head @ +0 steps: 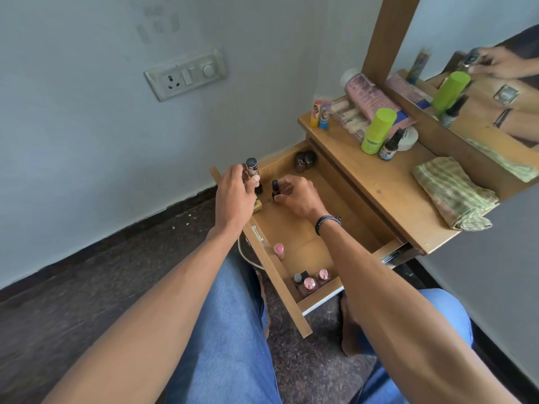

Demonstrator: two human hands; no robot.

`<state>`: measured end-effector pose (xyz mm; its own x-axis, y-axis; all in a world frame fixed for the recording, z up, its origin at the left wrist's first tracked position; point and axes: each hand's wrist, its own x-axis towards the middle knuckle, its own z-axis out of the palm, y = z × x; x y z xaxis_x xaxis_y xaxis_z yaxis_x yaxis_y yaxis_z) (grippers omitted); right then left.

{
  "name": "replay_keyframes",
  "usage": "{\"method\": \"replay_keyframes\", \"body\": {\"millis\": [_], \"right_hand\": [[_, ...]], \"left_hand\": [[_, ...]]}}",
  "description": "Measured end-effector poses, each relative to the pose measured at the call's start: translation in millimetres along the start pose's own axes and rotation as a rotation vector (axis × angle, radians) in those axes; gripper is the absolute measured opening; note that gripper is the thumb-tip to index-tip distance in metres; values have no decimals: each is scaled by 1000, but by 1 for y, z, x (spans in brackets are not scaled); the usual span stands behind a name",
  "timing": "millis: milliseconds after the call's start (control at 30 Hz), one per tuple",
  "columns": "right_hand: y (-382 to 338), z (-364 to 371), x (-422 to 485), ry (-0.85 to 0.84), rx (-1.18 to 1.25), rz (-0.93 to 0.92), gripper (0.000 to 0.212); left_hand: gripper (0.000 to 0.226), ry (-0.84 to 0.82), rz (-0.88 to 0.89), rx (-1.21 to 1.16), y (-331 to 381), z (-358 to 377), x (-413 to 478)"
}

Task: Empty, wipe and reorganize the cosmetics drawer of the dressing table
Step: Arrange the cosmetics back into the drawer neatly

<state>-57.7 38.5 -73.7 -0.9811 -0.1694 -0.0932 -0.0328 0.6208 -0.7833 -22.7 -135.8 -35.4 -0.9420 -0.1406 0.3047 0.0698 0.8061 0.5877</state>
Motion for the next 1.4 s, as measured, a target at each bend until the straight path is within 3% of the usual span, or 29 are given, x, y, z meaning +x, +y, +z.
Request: {"method": "replay_keyframes", "body": {"millis": [267,700,900,1200,1400], "right_hand": [[-7,17,14,-101,-7,-88,26],[-5,19,17,-86,53,-31,15],[-2,18,12,-115,84,-30,27],[-3,26,18,-66,65,-44,18],[-5,18,18,-84,107,-15,28]], "left_hand": [[20,-3,32,37,2,-2,0],[25,-34,70,89,4,-5,3],[26,-48,66,103,4,-5,3],[30,-58,54,114,5,-5,4],[27,-53,60,101,6,-5,6]]}}
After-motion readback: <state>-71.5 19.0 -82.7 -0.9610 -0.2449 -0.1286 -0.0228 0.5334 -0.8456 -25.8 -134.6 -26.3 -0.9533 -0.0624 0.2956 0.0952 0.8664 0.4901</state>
